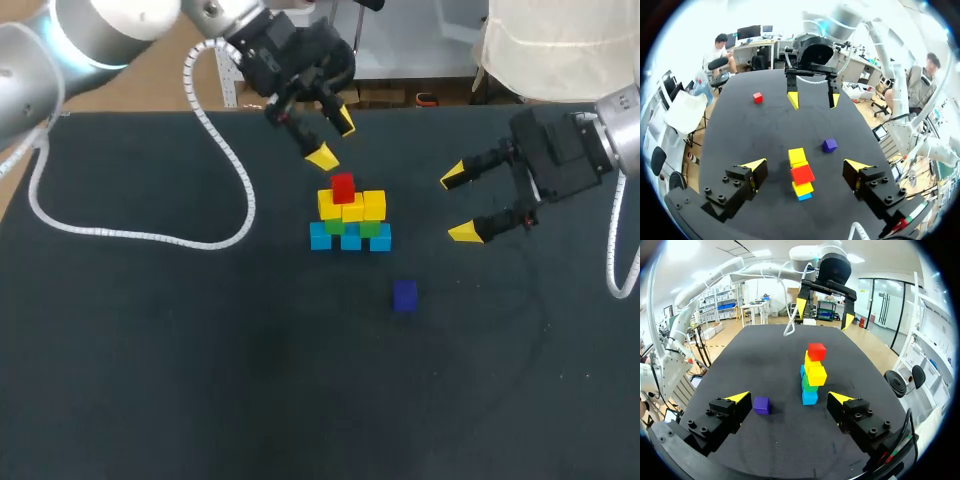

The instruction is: Place the blue cubes, place green cubes on the blue cubes, place the yellow cubes on the green cubes, then place the red cubes on the yellow cubes, and place purple cube on the red cubes.

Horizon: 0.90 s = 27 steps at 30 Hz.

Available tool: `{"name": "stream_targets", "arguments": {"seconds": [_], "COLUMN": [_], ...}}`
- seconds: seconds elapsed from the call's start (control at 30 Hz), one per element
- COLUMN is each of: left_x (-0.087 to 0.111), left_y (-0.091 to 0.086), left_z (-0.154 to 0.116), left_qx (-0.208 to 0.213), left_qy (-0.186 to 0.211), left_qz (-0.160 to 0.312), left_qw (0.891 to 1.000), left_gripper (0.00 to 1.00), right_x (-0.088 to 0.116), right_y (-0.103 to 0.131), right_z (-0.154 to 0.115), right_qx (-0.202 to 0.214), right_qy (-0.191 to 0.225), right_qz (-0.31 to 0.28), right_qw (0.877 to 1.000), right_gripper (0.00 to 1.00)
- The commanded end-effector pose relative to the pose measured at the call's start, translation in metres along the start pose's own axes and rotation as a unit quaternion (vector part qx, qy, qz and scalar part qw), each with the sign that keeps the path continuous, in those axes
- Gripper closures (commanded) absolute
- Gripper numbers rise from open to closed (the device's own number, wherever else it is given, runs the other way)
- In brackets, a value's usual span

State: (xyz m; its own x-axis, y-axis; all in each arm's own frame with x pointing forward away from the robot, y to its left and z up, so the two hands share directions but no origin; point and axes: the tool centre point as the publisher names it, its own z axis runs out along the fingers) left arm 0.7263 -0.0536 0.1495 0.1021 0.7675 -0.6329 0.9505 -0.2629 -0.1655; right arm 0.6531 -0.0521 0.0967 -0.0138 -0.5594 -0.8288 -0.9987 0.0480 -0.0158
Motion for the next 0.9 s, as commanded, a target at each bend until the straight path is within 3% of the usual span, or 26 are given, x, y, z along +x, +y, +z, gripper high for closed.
{"name": "stream_targets", "arguments": {"seconds": [0.03,0.4,0.9], "left_x": [0.008,0.027,0.047], "left_y": [-0.002,-0.002,-0.015], "left_z": [-0.009,-0.011,-0.032], "left_qx": [0.016,0.004,-0.031], "left_qy": [-0.011,-0.015,-0.016], "left_qz": [-0.002,-0.074,-0.099], "left_qw": [1.0,0.997,0.995], "left_gripper": [0.0,0.0,0.0], "right_x": [0.0,0.0,0.0], "right_y": [0.0,0.0,0.0], "right_z": [0.0,0.0,0.0], "right_qx": [0.0,0.0,0.0], "right_qy": [-0.001,-0.001,-0.001], "right_qz": [-0.001,-0.001,-0.001], "right_qw": [1.0,1.0,1.0], "right_gripper": [0.0,0.0,0.0]}}
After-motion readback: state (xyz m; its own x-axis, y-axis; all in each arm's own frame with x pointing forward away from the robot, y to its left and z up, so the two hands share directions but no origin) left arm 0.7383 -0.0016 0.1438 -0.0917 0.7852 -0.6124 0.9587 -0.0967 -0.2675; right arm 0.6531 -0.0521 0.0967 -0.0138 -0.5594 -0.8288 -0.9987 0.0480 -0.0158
